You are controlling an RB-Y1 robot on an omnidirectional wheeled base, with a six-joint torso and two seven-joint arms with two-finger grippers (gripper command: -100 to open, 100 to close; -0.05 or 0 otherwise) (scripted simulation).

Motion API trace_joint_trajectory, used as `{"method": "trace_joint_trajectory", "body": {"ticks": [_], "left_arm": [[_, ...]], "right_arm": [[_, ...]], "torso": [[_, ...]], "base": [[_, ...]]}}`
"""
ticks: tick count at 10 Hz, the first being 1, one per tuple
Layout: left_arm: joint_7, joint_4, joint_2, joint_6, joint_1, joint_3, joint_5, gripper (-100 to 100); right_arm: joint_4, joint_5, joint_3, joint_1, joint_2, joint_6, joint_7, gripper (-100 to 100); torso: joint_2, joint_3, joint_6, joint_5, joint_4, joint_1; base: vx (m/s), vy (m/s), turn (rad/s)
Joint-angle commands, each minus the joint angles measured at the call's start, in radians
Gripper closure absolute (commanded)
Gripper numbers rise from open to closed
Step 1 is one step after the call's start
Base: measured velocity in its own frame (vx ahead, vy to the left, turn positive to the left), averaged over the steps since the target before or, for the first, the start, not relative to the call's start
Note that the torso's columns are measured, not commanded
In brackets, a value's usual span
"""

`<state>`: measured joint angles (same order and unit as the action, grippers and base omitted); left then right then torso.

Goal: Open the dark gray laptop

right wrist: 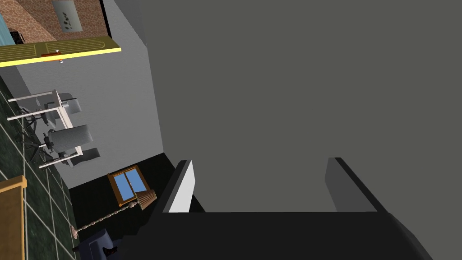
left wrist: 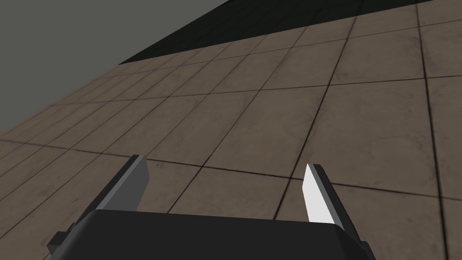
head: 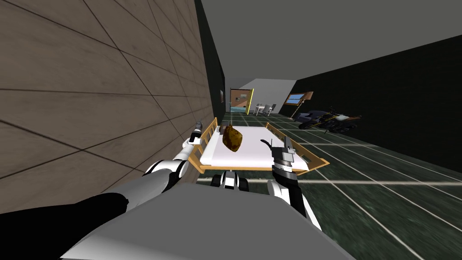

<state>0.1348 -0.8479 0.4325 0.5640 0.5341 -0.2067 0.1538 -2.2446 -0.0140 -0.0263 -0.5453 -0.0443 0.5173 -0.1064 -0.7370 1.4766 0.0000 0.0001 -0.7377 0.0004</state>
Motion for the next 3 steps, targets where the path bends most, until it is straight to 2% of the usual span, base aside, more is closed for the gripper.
{"method": "trace_joint_trajectory", "body": {"ticks": [1, 3], "left_arm": [[0.0, 0.0, 0.0, 0.0, 0.0, 0.0, 0.0, 0], [0.0, 0.0, 0.0, 0.0, 0.0, 0.0, 0.0, 0]], "right_arm": [[0.0, 0.0, 0.0, 0.0, 0.0, 0.0, 0.0, 0], [0.0, 0.0, 0.0, 0.0, 0.0, 0.0, 0.0, 0]], "torso": [[-0.001, 0.0, 0.0, 0.0, 0.0, 0.0], [-0.001, -0.001, 0.0, 0.0, 0.0, 0.0]], "base": [[0.0, 0.0, 0.0], [0.0, 0.0, 0.0]]}}
